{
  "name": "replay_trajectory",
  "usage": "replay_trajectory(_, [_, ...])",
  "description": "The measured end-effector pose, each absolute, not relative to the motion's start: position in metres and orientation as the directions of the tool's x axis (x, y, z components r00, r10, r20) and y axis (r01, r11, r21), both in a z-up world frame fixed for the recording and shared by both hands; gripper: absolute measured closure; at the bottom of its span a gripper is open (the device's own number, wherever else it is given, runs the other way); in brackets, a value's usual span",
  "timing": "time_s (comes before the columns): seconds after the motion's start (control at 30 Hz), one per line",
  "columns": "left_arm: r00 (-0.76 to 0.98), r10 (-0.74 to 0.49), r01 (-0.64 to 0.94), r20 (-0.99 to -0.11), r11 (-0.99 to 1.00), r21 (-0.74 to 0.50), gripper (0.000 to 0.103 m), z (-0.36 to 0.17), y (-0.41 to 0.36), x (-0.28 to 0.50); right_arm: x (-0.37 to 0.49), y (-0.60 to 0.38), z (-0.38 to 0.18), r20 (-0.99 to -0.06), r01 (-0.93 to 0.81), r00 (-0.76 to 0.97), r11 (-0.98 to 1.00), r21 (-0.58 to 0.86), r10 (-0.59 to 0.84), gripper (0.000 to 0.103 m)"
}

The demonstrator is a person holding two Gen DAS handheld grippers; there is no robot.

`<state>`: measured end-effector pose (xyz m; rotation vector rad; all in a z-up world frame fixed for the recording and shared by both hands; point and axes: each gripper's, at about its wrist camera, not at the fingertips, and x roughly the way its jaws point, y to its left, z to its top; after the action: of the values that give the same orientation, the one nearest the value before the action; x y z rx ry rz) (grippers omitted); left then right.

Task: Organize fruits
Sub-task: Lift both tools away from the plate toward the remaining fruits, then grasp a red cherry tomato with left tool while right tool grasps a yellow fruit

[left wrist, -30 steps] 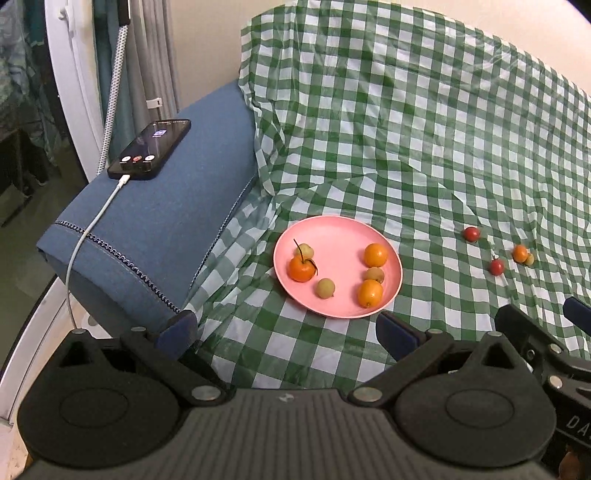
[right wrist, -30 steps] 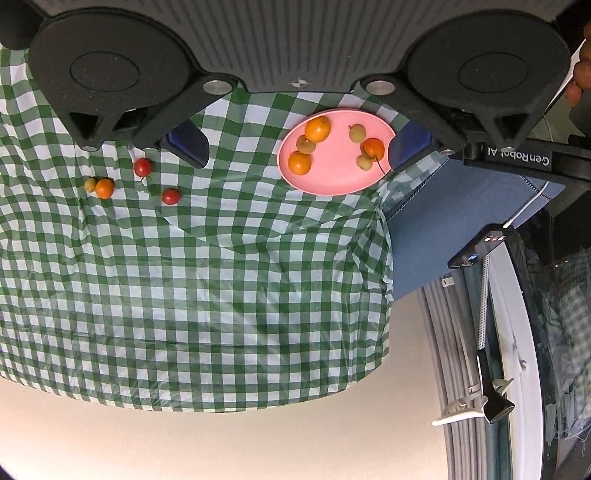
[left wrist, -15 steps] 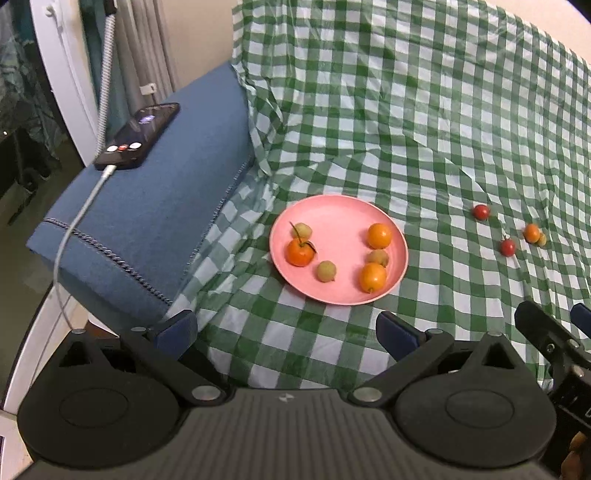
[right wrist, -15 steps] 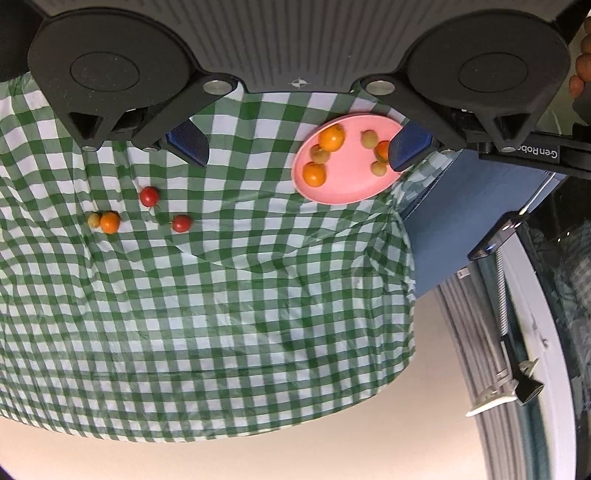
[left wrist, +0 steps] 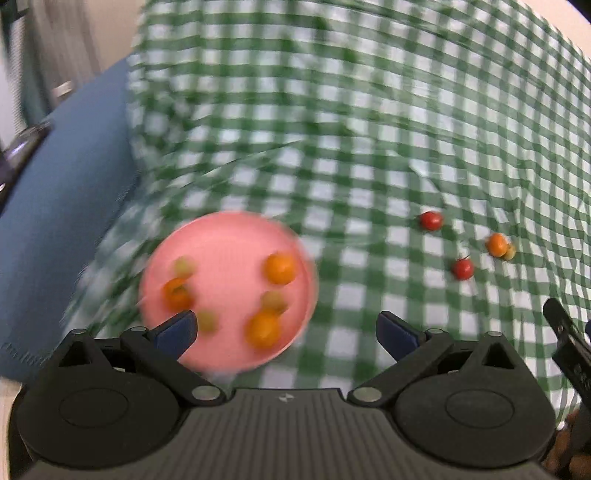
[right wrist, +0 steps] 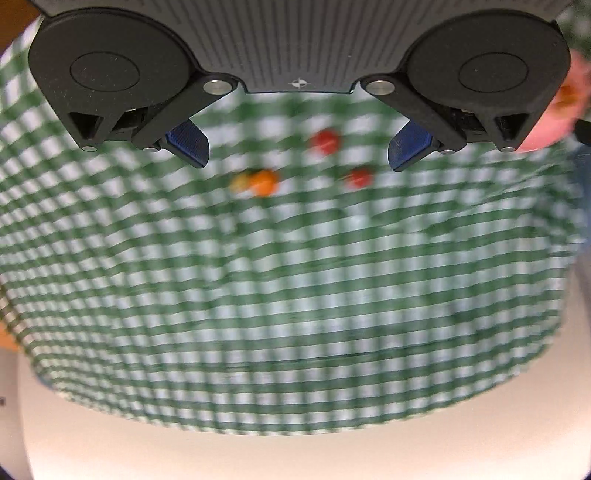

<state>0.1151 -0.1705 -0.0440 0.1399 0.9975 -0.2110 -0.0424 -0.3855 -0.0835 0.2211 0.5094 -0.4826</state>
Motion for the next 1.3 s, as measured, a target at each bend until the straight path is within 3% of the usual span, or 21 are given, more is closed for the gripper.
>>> replay_trajectory(0.17, [0.540,-0.129,0.315,-0.832,0.948,0.057,0.000,-0.065,-0.242,0.161,0.005,-0.455,-0.128,-0.542,0.624,0.649,0.781,-0.023,-0.534,0.001])
replay_trajectory(0.3, [0.506,-0.152,0.379,-0.849,0.924,0.061,0.000,-0.097,-0.297,0.203,0.046,-0.488,-0.173,-0.592,0.655,0.576,0.751,-0.077,-0.563,0.001])
replay_trajectory(0.47, [0.445,-0.144,0.414,-0.884,0.908,0.061,0.000,-0.142,-0.345,0.244,0.081,-0.509,-0.211,-0.632,0.618,0.553,0.776,-0.127,-0.544,0.001])
replay_trajectory(0.67, [0.413,-0.145,0.441,-0.899,0.896,0.058,0.000,-0.174,-0.374,0.270,0.110,-0.508,-0.224,-0.602,0.552,0.575,0.806,-0.215,-0.554,0.001])
replay_trajectory(0.77, [0.408,-0.150,0.443,-0.901,0.895,0.052,0.000,-0.181,-0.381,0.278,0.117,-0.498,-0.224,-0.581,0.493,0.615,0.835,-0.244,-0.533,0.011])
replay_trajectory(0.9, [0.376,-0.169,0.440,-0.911,0.898,0.015,0.000,-0.188,-0.383,0.286,0.119,-0.484,-0.220,-0.582,0.405,0.663,0.880,-0.249,-0.470,0.048])
replay_trajectory(1.2, [0.328,-0.157,0.441,-0.932,0.898,0.004,0.000,-0.198,-0.390,0.292,0.110,-0.505,-0.215,-0.642,0.505,0.635,0.860,-0.078,-0.431,0.048])
replay_trajectory(1.23, [0.335,-0.156,0.437,-0.929,0.900,0.006,0.004,-0.197,-0.390,0.291,0.109,-0.509,-0.214,-0.651,0.515,0.637,0.856,-0.039,-0.413,0.053])
replay_trajectory(1.27, [0.346,-0.173,0.443,-0.922,0.896,-0.001,0.012,-0.194,-0.390,0.289,0.107,-0.513,-0.212,-0.655,0.523,0.644,0.852,0.002,-0.394,0.075])
replay_trajectory(1.3, [0.343,-0.208,0.462,-0.916,0.886,-0.028,0.042,-0.190,-0.389,0.287,0.106,-0.515,-0.211,-0.658,0.535,0.639,0.845,0.007,-0.398,0.076])
